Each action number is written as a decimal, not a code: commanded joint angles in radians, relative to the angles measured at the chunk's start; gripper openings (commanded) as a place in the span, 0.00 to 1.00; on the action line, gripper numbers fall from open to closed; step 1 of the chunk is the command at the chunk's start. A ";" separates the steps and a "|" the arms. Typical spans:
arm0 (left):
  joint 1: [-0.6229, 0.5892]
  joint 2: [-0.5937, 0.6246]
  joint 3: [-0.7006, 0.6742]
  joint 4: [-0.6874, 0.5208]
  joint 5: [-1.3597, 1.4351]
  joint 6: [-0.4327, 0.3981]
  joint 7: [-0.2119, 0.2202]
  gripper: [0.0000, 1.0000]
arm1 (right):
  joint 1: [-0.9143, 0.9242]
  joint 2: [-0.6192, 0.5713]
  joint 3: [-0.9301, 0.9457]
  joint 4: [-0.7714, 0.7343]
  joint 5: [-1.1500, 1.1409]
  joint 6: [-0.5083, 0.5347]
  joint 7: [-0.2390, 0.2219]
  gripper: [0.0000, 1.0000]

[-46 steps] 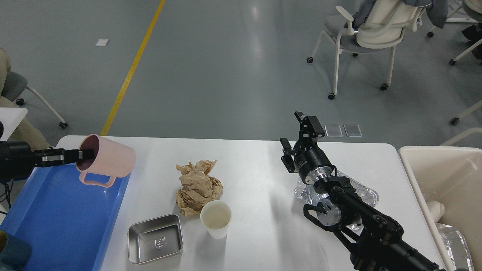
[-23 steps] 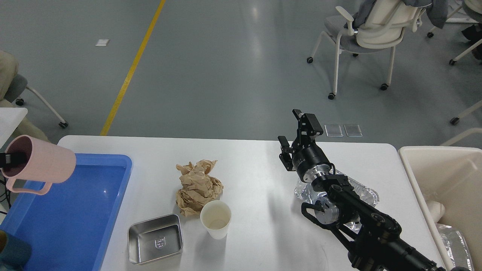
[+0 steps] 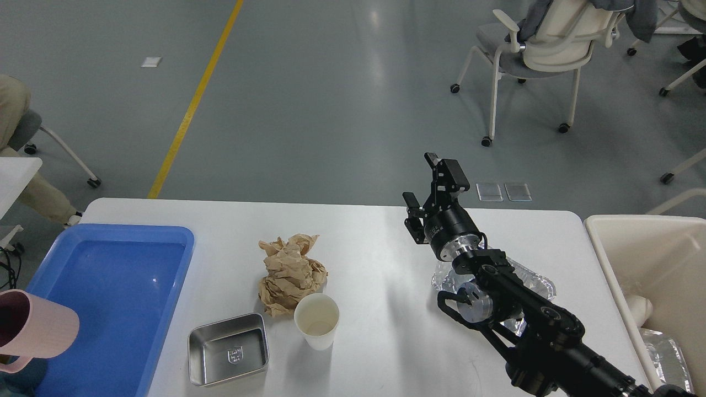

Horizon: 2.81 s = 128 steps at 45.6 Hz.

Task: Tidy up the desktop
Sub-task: 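Lower the pink mug into the blue tray and open left gripper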

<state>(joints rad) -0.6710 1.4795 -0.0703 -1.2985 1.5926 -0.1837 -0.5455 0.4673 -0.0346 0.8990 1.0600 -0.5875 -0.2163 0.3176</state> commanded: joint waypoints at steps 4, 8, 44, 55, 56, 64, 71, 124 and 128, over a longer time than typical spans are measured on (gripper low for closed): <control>0.018 -0.106 0.006 0.059 0.056 0.032 0.013 0.04 | -0.001 0.001 0.000 -0.002 0.000 0.000 0.000 1.00; 0.040 -0.172 0.006 0.131 0.059 0.053 0.013 0.04 | -0.001 0.001 0.000 -0.002 0.000 0.000 0.000 1.00; 0.137 -0.346 0.001 0.285 0.012 0.150 0.007 0.45 | -0.004 0.001 -0.002 -0.003 -0.006 -0.006 0.000 1.00; 0.139 -0.344 0.003 0.283 -0.013 0.148 0.006 0.48 | -0.004 0.001 -0.002 -0.003 -0.006 -0.006 0.000 1.00; 0.139 -0.344 0.004 0.283 -0.013 0.148 0.007 0.49 | -0.004 0.001 -0.002 -0.003 -0.006 -0.006 0.000 1.00; 0.137 -0.344 0.003 0.285 -0.014 0.148 0.004 0.90 | -0.006 0.002 -0.002 -0.003 -0.006 -0.006 0.000 1.00; 0.139 -0.341 0.004 0.284 -0.016 0.144 0.003 0.93 | -0.006 0.002 0.000 -0.003 -0.006 -0.006 0.000 1.00; 0.137 -0.326 0.007 0.285 -0.016 0.118 0.007 0.97 | -0.004 0.010 -0.002 -0.002 -0.008 -0.006 0.000 1.00; 0.137 -0.326 0.007 0.285 -0.016 0.118 0.007 0.97 | -0.004 0.010 -0.002 -0.002 -0.008 -0.006 0.000 1.00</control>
<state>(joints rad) -0.5324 1.1536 -0.0614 -1.0139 1.5765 -0.0660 -0.5377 0.4632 -0.0245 0.8973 1.0577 -0.5952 -0.2224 0.3175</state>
